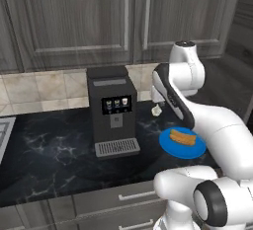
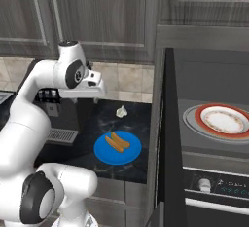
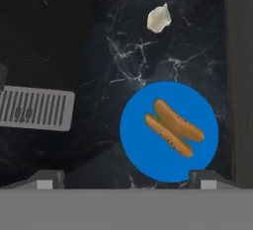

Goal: Pick the hotdog bun from the counter and place it in the microwave.

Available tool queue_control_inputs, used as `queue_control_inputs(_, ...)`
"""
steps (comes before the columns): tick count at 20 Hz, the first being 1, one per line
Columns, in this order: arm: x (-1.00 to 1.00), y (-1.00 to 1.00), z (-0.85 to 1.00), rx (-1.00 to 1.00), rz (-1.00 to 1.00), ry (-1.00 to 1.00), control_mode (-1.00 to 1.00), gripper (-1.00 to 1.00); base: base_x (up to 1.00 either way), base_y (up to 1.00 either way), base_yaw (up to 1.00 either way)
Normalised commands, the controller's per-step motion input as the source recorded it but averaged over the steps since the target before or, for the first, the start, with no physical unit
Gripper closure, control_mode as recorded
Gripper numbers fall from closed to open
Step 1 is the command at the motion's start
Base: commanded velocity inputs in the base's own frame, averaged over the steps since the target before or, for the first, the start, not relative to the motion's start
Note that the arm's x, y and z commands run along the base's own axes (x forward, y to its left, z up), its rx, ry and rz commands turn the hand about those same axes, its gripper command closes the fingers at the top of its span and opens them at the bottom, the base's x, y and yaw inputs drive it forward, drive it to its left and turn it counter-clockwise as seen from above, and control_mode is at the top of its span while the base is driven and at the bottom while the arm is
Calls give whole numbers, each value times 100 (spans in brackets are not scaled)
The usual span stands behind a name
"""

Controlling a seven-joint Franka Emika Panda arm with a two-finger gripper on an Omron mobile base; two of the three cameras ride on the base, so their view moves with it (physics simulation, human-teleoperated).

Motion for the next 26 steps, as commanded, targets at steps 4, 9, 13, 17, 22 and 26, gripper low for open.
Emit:
queue_control_inputs(4,26,-51,-81,-18,4,1,-100,-100,0,0,0)
queue_control_inputs(9,48,-51,-56,-1,7,3,-100,-100,0,0,0)
queue_control_inputs(13,38,-13,-32,0,7,10,-100,-100,0,0,0)
queue_control_inputs(17,3,0,-29,-3,10,16,-100,-100,0,0,0)
queue_control_inputs(22,-21,-4,-20,-8,9,11,-100,-100,0,0,0)
queue_control_inputs(26,-29,-13,-32,-8,7,14,-100,-100,0,0,0)
